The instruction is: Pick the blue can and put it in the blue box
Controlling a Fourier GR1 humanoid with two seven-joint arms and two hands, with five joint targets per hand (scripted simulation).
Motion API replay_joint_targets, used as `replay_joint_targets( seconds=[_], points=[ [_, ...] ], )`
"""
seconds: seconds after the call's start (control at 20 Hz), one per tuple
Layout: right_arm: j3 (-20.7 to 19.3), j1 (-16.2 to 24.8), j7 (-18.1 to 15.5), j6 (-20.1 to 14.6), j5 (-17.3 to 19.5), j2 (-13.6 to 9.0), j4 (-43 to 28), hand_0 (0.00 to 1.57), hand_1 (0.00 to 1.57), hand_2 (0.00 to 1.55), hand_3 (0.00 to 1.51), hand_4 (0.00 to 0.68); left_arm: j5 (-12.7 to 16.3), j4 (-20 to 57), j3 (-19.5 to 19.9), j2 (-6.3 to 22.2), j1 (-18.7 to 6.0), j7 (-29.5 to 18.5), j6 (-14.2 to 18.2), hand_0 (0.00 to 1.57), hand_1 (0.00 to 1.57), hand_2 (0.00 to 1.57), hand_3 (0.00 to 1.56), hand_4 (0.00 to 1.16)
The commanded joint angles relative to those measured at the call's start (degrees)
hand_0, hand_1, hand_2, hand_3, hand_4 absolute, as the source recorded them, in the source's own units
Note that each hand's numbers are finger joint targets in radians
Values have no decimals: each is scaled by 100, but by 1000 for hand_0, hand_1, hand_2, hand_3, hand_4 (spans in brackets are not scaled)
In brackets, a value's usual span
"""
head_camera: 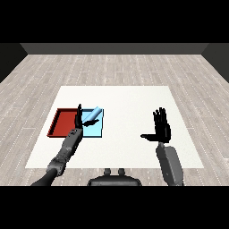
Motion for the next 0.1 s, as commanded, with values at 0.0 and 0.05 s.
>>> replay_joint_targets(
  seconds=[0.0, 0.05],
  points=[
    [59, 228, 29, -1, 108, -50, -56, 0, 0, 0, 0, 0, 216, -1196, -100, -147, 607, -777, -750, 0, 0, 0, 0, 0],
    [51, 166, 66, 102, 72, -130, -114, 0, 0, 0, 0, 0, 268, -1533, -150, -198, 1016, -845, -783, 0, 0, 0, 0, 0]
  ],
)
